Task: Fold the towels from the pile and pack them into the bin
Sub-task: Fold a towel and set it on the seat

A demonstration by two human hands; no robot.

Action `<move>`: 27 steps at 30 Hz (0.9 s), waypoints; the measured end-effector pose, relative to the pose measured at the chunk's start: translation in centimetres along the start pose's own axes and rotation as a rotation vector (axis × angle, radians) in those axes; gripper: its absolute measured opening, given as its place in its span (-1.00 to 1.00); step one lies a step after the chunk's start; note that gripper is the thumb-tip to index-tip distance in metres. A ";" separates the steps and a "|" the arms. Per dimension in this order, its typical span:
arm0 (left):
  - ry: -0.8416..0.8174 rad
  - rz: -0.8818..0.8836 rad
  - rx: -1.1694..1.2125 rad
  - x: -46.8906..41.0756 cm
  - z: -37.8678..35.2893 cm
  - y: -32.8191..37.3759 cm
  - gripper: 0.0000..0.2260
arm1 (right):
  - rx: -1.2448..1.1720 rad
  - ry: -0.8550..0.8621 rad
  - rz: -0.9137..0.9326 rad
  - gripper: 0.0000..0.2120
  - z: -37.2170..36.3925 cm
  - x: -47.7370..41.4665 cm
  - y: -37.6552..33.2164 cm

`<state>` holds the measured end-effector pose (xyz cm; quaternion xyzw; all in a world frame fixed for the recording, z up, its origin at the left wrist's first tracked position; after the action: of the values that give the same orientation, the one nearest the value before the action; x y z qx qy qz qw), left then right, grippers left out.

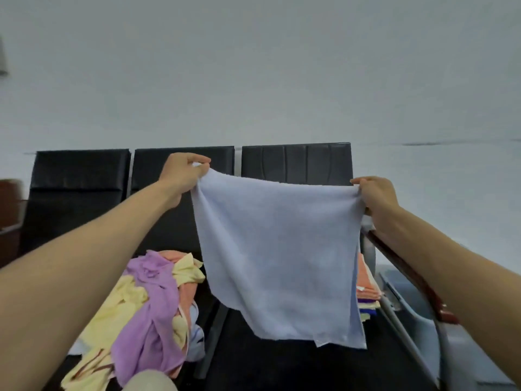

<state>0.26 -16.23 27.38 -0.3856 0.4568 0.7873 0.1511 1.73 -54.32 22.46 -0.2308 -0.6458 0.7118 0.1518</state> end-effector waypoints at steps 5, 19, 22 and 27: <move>-0.057 0.041 -0.029 0.8 1.0 1.0 -0.84 | 0.245 0.079 0.198 -0.64 1.9 1.2 -1.8; 0.045 0.230 0.154 3.1 1.9 0.2 -0.74 | 0.177 0.046 0.148 -0.81 2.9 1.6 -1.5; -0.017 0.281 0.128 3.5 1.7 0.1 -0.66 | 0.213 0.053 0.158 -0.74 2.7 2.0 -1.9; -0.020 0.317 0.094 3.9 1.7 -0.3 -0.66 | 0.311 0.041 0.184 -0.64 2.4 2.3 -2.3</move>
<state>-2.91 -15.08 24.76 -0.2931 0.5467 0.7829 0.0474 -1.70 -54.94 24.56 -0.2772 -0.5008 0.8091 0.1330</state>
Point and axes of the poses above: each hand's wrist, its own x-axis away from the middle knuckle, its own z-axis out of the back of the hand, y = z × x, the point moved 5 cm from there along -x, towards the middle knuckle, and after that the axes turned 15 degrees about -z, right-handed, at the moved point
